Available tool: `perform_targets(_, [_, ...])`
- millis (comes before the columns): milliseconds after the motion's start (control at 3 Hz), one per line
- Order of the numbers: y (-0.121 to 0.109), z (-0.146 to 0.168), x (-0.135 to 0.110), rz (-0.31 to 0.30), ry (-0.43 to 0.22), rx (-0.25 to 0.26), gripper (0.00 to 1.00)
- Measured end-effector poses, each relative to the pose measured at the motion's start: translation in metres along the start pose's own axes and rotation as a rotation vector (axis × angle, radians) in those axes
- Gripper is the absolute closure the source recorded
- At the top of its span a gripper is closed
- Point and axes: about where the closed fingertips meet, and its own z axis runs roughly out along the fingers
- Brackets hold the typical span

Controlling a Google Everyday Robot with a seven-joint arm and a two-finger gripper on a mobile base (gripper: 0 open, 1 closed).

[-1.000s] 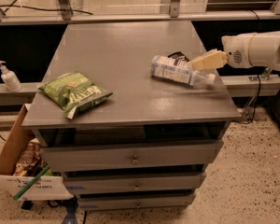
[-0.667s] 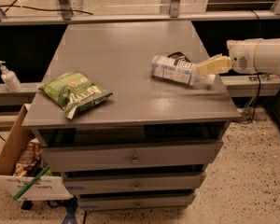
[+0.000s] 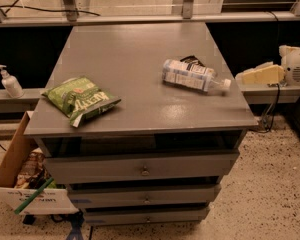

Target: Move rxbar chocolate near blue plastic bottle

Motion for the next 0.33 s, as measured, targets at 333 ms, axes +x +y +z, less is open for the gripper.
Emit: perform_targets(333, [0.0001, 0.0001, 0.0000, 0.000, 0.000, 0.000, 0.00])
